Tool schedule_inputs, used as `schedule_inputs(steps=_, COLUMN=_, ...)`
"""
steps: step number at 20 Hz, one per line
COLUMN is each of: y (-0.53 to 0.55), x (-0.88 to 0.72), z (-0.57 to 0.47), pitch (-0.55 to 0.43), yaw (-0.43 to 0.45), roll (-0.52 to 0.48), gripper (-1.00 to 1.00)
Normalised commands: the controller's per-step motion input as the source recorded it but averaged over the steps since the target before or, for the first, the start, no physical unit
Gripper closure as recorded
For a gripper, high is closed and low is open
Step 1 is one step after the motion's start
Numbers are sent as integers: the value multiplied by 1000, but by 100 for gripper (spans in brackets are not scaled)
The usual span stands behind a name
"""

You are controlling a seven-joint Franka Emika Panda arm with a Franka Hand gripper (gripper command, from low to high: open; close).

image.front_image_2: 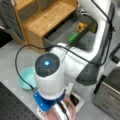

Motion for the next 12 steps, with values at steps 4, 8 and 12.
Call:
schedule_inputs(steps=4, y=97, x=-42, z=-65, pitch=70, yaw=60, roll=-147, gripper=-100)
schedule_inputs(steps=8, y=164, x=-71, z=-101, pitch=46, yaw=25, roll=-148, gripper=-100)
schedule_inputs(steps=12, y=186, x=-103, z=-104, pitch=21, yaw=-8, roll=-146, gripper=-100)
